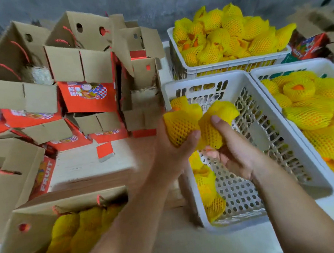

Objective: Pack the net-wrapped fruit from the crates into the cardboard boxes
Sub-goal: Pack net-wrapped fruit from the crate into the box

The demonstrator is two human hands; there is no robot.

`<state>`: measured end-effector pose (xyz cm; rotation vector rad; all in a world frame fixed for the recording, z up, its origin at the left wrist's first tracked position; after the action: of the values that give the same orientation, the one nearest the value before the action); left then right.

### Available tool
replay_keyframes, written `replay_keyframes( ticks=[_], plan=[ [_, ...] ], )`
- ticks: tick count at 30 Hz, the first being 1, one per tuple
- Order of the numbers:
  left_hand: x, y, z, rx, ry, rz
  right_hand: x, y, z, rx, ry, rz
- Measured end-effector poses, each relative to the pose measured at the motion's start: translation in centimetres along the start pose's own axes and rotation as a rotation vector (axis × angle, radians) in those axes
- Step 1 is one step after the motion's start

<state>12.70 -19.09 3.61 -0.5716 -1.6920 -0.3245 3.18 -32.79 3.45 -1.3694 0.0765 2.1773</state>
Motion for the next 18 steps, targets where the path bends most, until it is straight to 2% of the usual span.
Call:
replay_keyframes(
  ticks=[2, 4, 7, 10, 14, 18],
  plan=[
    [2.9, 3.7, 2.7, 0.042, -0.005, 0.039, -0.1, -4.7, 2.7, -0.097, 0.135, -0.103],
    [5.1, 8.6, 5.8, 0.091, 0.028, 0.066, 0.7, -10.2, 4.9, -0.074, 0.213, -0.090],
    [6.7, 16.7, 10.8, 0.123, 0.123, 0.065, 4.6, -18.4, 6.3, 0.035, 0.160, 0.004],
    [6.7, 24.2, 14.6, 0.155, 0.261, 0.052, 9.5, -26.1, 6.9, -0.048, 0.074, -0.077],
    [5.9, 31.9, 16.9, 0.228, 0.341, -0.199, 14.5, -31.5, 6.9, 0.014, 0.008, -0.032],
    [4.5, 36.9, 18.4, 0.281, 0.441, -0.313, 17.4, -33.1, 6.7, 0.185, 0.059, 0.187]
  ],
)
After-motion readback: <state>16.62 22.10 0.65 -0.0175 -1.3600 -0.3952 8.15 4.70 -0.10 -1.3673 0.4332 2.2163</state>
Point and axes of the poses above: each hand's wrist, its own z-axis away from the middle knuckle, its own y-axis out of the back of the hand, x = y × z, the point moved 5 cm from there along -z, towards the middle knuckle, and after that the axes turned 2 degrees about x, right-handed, at the moved point
